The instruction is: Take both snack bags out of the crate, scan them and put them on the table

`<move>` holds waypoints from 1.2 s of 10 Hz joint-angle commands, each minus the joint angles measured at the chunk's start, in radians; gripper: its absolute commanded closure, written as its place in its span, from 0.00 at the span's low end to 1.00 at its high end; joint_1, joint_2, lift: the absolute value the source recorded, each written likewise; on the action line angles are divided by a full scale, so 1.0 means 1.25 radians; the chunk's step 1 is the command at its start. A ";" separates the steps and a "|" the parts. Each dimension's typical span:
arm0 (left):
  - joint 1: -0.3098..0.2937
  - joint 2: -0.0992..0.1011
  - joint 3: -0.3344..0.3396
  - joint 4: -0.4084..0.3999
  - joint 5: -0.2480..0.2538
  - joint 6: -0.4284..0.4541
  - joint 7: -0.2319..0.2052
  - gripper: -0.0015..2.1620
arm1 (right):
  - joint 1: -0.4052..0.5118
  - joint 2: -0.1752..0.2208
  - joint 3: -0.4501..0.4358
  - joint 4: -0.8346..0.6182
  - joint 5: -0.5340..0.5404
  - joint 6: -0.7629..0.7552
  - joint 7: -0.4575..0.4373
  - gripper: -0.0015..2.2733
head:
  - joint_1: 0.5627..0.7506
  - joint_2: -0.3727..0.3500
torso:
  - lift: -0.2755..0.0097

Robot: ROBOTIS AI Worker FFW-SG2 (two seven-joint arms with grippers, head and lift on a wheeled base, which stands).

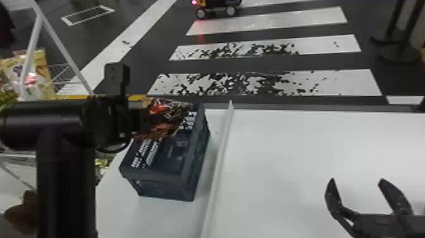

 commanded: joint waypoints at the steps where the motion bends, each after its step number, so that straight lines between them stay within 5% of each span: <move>1: 0.000 -0.034 -0.020 -0.012 0.017 0.006 0.017 0.99 | 0.005 0.002 -0.002 -0.005 0.001 0.003 0.000 0.02 | 0.70 0.87 | 0.65; 6: -0.017 -0.182 -0.130 -0.040 0.024 0.020 0.082 0.99 | 0.014 0.002 -0.004 -0.013 0.011 0.017 0.000 0.02 | 0.70 0.69 | 0.65; 9: 0.005 -0.225 -0.177 -0.046 0.032 0.023 0.098 0.99 | 0.005 0.002 -0.021 -0.026 0.007 0.034 0.000 0.02 | 0.70 0.58 | 0.65; 12: 0.074 -0.225 -0.197 -0.043 0.075 -0.002 0.115 0.99 | -0.017 0.002 -0.033 -0.026 -0.002 0.039 0.000 0.02 | 0.70 0.49 | 0.65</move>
